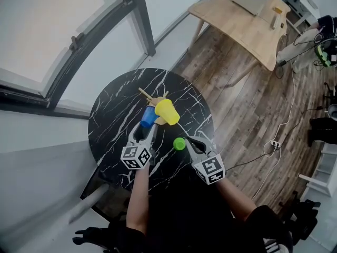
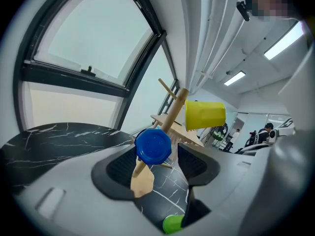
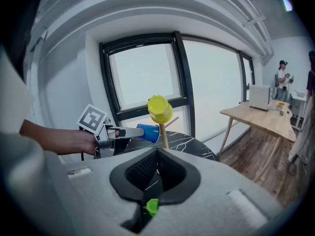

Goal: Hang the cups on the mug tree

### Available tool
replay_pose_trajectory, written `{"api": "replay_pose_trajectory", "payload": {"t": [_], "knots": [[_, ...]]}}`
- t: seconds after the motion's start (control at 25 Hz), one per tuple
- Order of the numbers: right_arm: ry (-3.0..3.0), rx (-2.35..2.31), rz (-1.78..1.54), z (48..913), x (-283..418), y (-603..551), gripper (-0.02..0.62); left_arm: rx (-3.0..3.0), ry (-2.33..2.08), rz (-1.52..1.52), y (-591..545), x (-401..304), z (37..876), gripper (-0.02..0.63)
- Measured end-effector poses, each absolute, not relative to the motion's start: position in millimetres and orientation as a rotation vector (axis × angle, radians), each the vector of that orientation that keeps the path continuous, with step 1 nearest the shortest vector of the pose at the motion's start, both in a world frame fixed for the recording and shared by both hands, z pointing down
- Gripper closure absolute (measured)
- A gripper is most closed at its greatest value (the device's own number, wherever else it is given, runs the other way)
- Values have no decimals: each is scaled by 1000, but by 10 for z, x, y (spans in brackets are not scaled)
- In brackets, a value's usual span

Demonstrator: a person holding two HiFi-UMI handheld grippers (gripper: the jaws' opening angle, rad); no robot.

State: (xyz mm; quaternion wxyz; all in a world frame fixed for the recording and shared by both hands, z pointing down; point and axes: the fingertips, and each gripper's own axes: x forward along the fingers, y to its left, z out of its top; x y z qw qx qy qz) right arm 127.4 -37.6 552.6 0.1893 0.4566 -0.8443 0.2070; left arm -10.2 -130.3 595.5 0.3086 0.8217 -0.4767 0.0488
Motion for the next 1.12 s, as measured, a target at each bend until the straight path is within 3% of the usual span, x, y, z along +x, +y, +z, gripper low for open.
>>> {"api": "replay_pose_trajectory", "payload": {"t": [0.68,1.12], "knots": [[-2311,1379,576,5504,1248,-134,594,2147,-1257,65,-1038,-400,5908,310],[-2260,1450,556,5489,1077,238,594,2191,-1196,-55,-427,-602,5640,443]]}}
